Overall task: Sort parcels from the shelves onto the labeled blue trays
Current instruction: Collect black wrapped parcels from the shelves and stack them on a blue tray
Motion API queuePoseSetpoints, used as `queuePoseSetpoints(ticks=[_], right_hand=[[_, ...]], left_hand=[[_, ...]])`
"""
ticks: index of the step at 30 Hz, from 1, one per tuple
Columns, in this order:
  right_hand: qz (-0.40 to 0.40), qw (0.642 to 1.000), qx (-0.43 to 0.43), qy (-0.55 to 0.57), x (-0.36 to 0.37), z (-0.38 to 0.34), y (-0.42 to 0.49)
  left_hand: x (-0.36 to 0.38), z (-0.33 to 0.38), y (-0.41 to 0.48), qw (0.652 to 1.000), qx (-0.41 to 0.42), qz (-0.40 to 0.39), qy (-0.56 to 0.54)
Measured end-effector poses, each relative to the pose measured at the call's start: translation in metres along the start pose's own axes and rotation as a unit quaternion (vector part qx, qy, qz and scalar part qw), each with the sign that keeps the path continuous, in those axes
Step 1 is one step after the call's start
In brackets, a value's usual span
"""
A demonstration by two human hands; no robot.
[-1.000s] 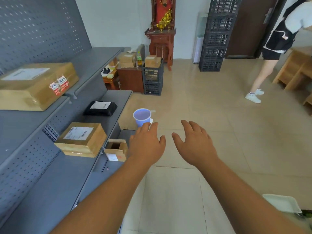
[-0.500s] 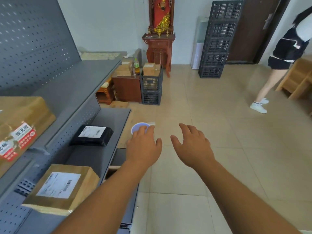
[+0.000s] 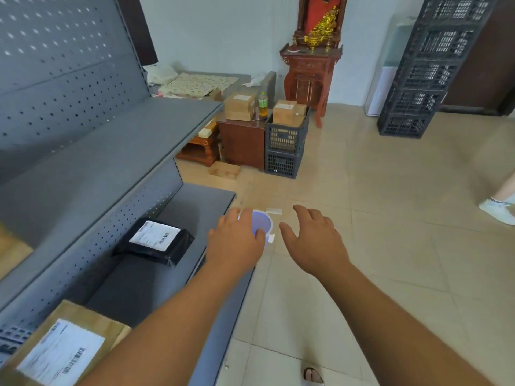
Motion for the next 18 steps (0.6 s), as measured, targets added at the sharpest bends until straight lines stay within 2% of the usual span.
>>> queuePoseSetpoints(ticks=[8,18], right_hand=[[-0.061,0.992,-0.100,0.045,0.016,0.021,0.122],[-0.161,0.958,-0.231,0.055,0.108,-0.069,0.198]], left_hand=[[0.004,0.008,0.068,0.991,-0.136,0.010,0.003],[0.008,-0.095,0.095,0.951,-0.308,0.007,-0.008]])
Point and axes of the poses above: each hand's wrist, its own y-axis towards the middle knuckle, its own x-axis out of the palm, z = x × y, the point moved 9 cm from there along y, towards the middle knuckle, and after that the axes turned 14 degrees about -x, right-handed, at the moved point
